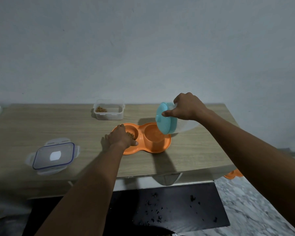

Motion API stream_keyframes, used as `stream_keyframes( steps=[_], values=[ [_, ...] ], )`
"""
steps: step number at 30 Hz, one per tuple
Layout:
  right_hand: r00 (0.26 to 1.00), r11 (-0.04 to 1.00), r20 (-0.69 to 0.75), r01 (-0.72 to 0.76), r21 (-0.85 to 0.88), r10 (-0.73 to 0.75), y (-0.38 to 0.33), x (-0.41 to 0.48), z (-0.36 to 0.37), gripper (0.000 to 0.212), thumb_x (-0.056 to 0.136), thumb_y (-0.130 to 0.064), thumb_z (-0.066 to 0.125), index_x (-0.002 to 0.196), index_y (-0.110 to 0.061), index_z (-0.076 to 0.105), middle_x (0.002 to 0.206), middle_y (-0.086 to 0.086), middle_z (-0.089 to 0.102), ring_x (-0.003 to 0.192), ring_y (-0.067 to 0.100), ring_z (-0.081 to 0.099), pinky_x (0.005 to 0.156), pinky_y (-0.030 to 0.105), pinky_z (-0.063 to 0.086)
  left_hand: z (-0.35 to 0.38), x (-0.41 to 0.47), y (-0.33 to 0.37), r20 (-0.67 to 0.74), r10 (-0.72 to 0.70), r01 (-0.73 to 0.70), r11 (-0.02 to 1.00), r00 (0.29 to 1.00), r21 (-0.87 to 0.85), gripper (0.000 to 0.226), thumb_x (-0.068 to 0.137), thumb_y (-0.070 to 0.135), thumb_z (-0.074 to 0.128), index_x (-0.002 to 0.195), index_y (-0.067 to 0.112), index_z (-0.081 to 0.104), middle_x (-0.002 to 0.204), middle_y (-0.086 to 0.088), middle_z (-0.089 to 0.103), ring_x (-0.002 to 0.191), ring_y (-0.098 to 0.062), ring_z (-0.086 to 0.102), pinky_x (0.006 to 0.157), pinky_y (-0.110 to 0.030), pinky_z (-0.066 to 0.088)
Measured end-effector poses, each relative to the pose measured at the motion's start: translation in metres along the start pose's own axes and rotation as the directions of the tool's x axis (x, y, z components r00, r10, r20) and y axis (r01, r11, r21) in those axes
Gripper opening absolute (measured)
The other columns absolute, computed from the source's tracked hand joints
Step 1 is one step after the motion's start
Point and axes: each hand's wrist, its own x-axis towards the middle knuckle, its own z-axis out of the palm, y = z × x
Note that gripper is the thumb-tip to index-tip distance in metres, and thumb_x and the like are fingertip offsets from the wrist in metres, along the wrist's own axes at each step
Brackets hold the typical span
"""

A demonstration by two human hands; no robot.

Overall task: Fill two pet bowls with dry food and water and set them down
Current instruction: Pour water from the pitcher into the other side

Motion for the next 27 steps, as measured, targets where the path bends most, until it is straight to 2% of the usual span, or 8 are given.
stream_keyframes(
  steps=[5, 10, 14, 17, 19, 22, 24, 27],
  values=[
    [1.0, 1.0, 0.003, -0.006, 0.016, 0.006, 0.001, -0.002, -0.003, 0.08, 0.07, -0.072, 0.074, 0.117, -0.007, 0.069, 0.094, 0.001, 0.061, 0.084, 0.022, 0.059, 0.064, 0.031, 0.043, 0.0, 0.001, 0.0, -0.002, -0.004, 0.004, 1.0, 1.0, 0.004, 0.11, 0.061, 0.049, 0.087, 0.15, 0.017, 0.029, 0.148, -0.006, 0.046, 0.137, -0.03, 0.041, 0.112, -0.047, 0.023],
    [1.0, 0.999, 0.001, -0.016, 0.038, 0.016, 0.004, -0.002, -0.003, 0.085, 0.069, -0.073, 0.074, 0.124, -0.008, 0.067, 0.114, 0.007, 0.07, 0.089, 0.021, 0.057, 0.07, 0.032, 0.046, 0.0, 0.002, 0.001, 0.0, -0.002, 0.002, 1.0, 1.0, 0.013, 0.109, 0.06, 0.049, 0.087, 0.148, 0.017, 0.032, 0.146, -0.006, 0.048, 0.136, -0.03, 0.043, 0.112, -0.048, 0.023],
    [1.0, 0.998, 0.01, -0.017, 0.058, 0.016, 0.003, -0.004, -0.005, 0.087, 0.07, -0.072, 0.074, 0.127, -0.007, 0.066, 0.119, 0.007, 0.07, 0.09, 0.02, 0.056, 0.072, 0.032, 0.047, 0.002, 0.005, 0.001, 0.0, -0.008, 0.008, 1.0, 1.0, 0.004, 0.109, 0.058, 0.048, 0.088, 0.147, 0.016, 0.034, 0.144, -0.007, 0.05, 0.134, -0.031, 0.045, 0.112, -0.049, 0.023],
    [1.0, 0.998, 0.021, -0.004, 0.062, 0.003, 0.003, -0.006, -0.005, 0.069, 0.072, -0.07, 0.075, 0.108, -0.012, 0.069, 0.092, 0.002, 0.065, 0.085, 0.021, 0.056, 0.062, 0.029, 0.041, 0.002, 0.005, 0.001, 0.002, -0.01, 0.01, 1.0, 1.0, 0.004, 0.109, 0.059, 0.048, 0.088, 0.148, 0.016, 0.033, 0.144, -0.007, 0.049, 0.134, -0.031, 0.045, 0.112, -0.048, 0.023],
    [1.0, 0.998, 0.019, -0.005, 0.066, 0.004, 0.005, -0.008, -0.005, 0.059, 0.072, -0.071, 0.074, 0.09, -0.017, 0.059, 0.078, -0.003, 0.056, 0.079, 0.021, 0.055, 0.054, 0.028, 0.033, 0.002, 0.004, 0.002, -0.002, -0.009, 0.009, 1.0, 1.0, 0.006, 0.109, 0.059, 0.048, 0.088, 0.148, 0.016, 0.033, 0.145, -0.007, 0.049, 0.134, -0.031, 0.045, 0.111, -0.048, 0.024],
    [1.0, 0.995, 0.023, -0.012, 0.095, 0.009, 0.007, -0.01, -0.004, 0.061, 0.073, -0.068, 0.075, 0.069, -0.016, 0.044, 0.065, -0.008, 0.044, 0.063, 0.014, 0.047, 0.051, 0.028, 0.029, 0.003, 0.005, 0.002, -0.002, -0.018, 0.018, 1.0, 1.0, 0.002, 0.109, 0.059, 0.047, 0.089, 0.148, 0.017, 0.032, 0.145, -0.007, 0.049, 0.135, -0.031, 0.044, 0.111, -0.048, 0.024],
    [1.0, 0.995, 0.022, -0.014, 0.103, 0.012, 0.009, -0.011, -0.003, 0.059, 0.073, -0.068, 0.076, 0.071, -0.016, 0.047, 0.064, -0.009, 0.043, 0.061, 0.011, 0.045, 0.051, 0.028, 0.029, 0.004, 0.005, 0.003, -0.001, -0.027, 0.027, 1.0, 1.0, -0.007, 0.111, 0.059, 0.046, 0.089, 0.149, 0.017, 0.031, 0.146, -0.007, 0.048, 0.136, -0.032, 0.043, 0.112, -0.049, 0.022],
    [1.0, 0.995, 0.011, 0.001, 0.099, -0.002, 0.012, -0.011, 0.0, 0.058, 0.071, -0.071, 0.075, 0.074, -0.018, 0.052, 0.066, -0.008, 0.047, 0.069, 0.018, 0.052, 0.052, 0.028, 0.032, 0.005, 0.006, 0.004, -0.004, -0.038, 0.038, 0.999, 0.999, -0.012, 0.112, 0.059, 0.045, 0.09, 0.15, 0.017, 0.03, 0.147, -0.008, 0.048, 0.137, -0.032, 0.042, 0.114, -0.051, 0.021]
  ],
)
